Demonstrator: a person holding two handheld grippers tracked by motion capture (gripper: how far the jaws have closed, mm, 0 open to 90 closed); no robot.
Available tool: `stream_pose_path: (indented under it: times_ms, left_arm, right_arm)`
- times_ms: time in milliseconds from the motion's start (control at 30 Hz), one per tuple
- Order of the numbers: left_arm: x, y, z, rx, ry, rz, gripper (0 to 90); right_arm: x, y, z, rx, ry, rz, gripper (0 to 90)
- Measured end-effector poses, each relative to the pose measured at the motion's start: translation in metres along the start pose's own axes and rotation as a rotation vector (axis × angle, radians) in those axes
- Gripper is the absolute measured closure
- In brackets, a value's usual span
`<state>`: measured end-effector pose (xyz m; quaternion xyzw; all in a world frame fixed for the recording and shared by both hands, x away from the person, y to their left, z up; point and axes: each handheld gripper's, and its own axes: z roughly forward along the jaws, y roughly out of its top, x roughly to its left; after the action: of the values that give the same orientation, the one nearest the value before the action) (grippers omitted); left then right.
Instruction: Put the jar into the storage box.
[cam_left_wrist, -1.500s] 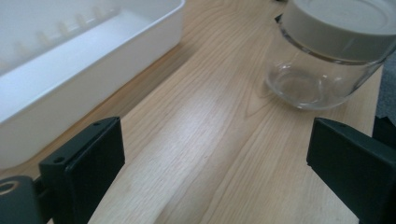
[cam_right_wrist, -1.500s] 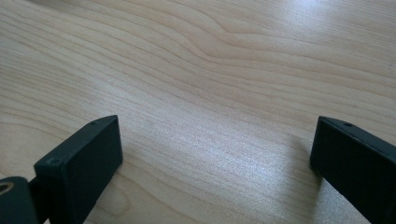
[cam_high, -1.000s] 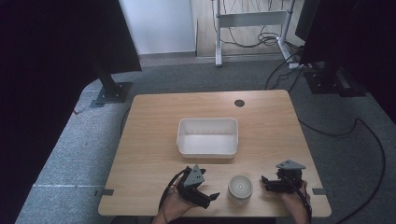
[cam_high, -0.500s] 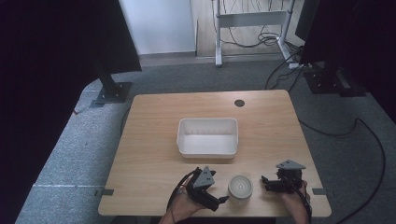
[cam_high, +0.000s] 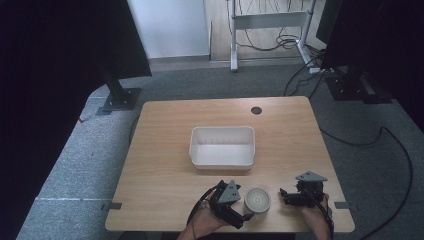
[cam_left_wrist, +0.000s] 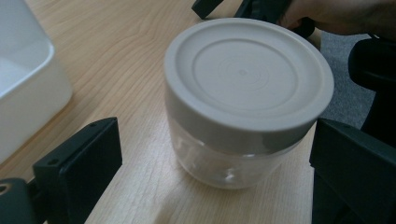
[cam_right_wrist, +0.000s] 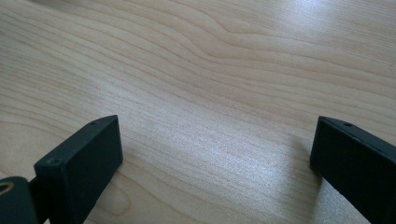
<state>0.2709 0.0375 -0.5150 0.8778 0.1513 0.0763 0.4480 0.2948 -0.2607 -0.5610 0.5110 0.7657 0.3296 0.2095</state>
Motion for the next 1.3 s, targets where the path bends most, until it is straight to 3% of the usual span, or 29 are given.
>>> stream_pose_path:
  times_ms: [433, 900, 1300]
  left_arm:
    - [-0.008, 0.001, 0.022, 0.020, -0.017, 0.010, 3.5]
    - [-0.013, 0.006, 0.043, 0.042, 0.018, 0.020, 8.3]
    - [-0.014, 0.005, 0.042, 0.033, 0.044, 0.028, 9.7]
  right_arm:
    - [0.000, 0.000, 0.000, 0.000, 0.000, -0.001, 1.8]
    - [0.000, 0.000, 0.000, 0.000, 0.002, -0.002, 1.8]
    - [0.000, 0.000, 0.000, 0.000, 0.003, -0.003, 1.8]
